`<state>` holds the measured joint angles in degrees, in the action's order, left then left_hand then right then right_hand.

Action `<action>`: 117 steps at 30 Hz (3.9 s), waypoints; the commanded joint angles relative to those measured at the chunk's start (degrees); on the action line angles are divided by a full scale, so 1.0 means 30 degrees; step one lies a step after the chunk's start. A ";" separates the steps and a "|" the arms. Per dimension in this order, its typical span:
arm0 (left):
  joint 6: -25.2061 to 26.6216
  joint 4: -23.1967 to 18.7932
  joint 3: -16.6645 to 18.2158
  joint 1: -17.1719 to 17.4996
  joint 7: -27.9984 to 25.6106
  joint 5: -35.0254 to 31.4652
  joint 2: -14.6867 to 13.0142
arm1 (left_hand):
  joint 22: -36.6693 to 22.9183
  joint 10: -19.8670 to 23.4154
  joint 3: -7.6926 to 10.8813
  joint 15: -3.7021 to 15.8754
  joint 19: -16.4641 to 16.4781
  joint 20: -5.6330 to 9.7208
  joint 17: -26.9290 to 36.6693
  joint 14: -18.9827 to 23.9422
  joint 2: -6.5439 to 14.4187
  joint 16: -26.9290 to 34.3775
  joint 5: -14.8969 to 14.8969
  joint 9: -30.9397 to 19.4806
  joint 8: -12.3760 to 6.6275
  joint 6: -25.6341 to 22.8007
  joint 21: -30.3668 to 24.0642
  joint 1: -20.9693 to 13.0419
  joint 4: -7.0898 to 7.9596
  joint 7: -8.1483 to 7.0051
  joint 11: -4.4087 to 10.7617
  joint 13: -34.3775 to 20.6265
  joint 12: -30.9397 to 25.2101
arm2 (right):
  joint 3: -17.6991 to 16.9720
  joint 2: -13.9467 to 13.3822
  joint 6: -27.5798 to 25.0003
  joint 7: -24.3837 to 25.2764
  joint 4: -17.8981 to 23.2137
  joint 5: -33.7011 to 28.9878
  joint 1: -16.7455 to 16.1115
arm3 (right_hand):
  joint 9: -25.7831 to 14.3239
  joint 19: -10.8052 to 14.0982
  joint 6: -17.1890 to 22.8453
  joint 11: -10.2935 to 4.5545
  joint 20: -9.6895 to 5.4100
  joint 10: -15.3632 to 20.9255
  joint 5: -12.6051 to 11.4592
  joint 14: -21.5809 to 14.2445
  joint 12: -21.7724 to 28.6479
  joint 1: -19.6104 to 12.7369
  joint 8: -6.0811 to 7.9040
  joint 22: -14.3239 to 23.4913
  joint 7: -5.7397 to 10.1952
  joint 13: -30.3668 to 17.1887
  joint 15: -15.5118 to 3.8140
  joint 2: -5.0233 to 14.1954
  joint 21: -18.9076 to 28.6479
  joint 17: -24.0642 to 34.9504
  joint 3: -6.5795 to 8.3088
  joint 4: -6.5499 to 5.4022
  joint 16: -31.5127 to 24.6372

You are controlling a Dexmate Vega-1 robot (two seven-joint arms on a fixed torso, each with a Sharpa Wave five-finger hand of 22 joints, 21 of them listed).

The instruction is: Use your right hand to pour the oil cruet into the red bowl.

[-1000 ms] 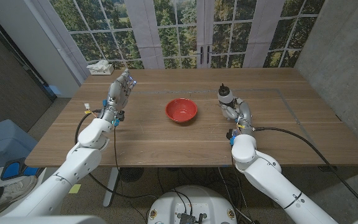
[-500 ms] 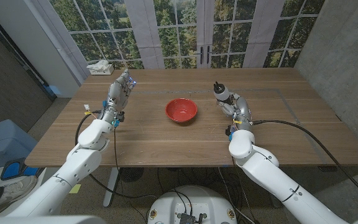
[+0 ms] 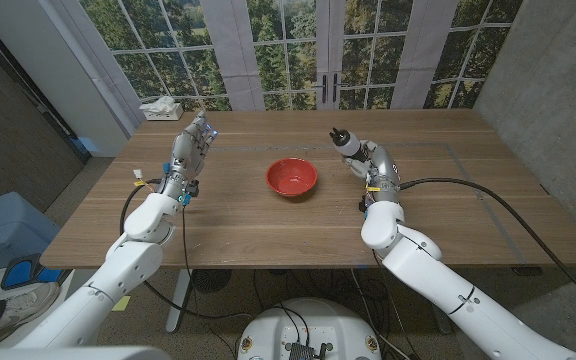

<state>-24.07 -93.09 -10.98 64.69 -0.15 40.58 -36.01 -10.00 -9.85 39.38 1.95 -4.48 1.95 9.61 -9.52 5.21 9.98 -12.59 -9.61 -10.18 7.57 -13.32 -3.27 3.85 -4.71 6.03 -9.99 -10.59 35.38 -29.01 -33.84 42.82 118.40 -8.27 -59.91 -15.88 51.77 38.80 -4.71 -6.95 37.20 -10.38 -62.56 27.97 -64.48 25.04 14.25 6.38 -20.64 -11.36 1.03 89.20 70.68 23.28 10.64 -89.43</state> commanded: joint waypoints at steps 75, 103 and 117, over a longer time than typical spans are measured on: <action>-0.0832 -0.0108 0.0396 0.0770 0.0336 0.0313 0.0185 | -0.0035 -0.1024 0.0087 0.1685 0.0136 0.0760 0.0045 -0.1368 0.1277 0.0047 -0.0077 -0.0054 -0.0076 0.0030 0.0332 0.0143 -0.0105 -0.0046 -0.0063 -0.0046 -0.0075 | 0.7578 0.1257 -0.6986 -0.4277 -0.5490 -1.4557 0.6146 | -0.0207 -0.0200 0.3378 -0.1825 -0.1808 0.3115 -0.0106 -0.0122 -0.0424 -0.1331 -0.0008 -0.0126 0.0453 -0.7242 -0.0323 0.2085 -0.0066 0.0073 0.0769 -0.0455 0.0029; -0.1011 0.0258 0.0451 0.0717 0.0647 0.0592 0.0311 | -0.0037 -0.1043 0.0088 0.1689 0.0175 0.0734 0.0045 -0.1378 0.1273 0.0044 -0.0077 -0.0053 -0.0073 0.0033 0.0395 0.0158 -0.0116 -0.0091 -0.0058 -0.0045 -0.0066 | 1.0474 0.3061 -0.9839 -0.6931 -0.9439 -1.8952 0.8184 | -0.0171 -0.0359 0.3375 -0.2016 -0.1825 0.3291 -0.0111 -0.0130 -0.0675 -0.1366 -0.0112 -0.0161 0.0875 -0.7357 -0.0332 0.2104 -0.0103 0.0065 0.0876 -0.0426 0.0046; -0.0988 0.0459 0.0429 0.0624 0.0811 0.0727 0.0343 | -0.0038 -0.1032 0.0093 0.1705 0.0196 0.0711 0.0047 -0.1367 0.1277 0.0050 -0.0079 -0.0053 -0.0085 -0.0003 0.0425 0.0171 -0.0111 -0.0092 -0.0071 -0.0045 -0.0070 | 1.1287 0.2343 -1.0033 -0.9007 -1.0063 -2.1519 0.8756 | -0.0143 -0.0515 0.3390 -0.2038 -0.1839 0.3281 -0.0129 -0.0075 -0.0932 -0.1552 -0.0177 -0.0222 0.1062 -0.7371 -0.0334 0.2210 -0.0151 0.0056 0.1062 -0.0373 0.0086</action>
<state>-27.01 -92.23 -9.62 66.85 1.79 42.37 -35.11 -9.99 -9.85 39.37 1.95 -4.27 2.16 9.62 -9.52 5.21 9.98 -12.59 -9.62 -10.18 7.57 -12.06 -3.27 3.86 -4.71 6.03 -9.99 -10.59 67.01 -20.72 -63.04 20.39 90.52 -66.78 -35.25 -16.07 50.52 42.79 -5.55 -6.54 41.45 -10.40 -62.56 25.36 -64.48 24.50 13.57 6.66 -22.83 -11.36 1.03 88.94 70.68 24.01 11.37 -89.27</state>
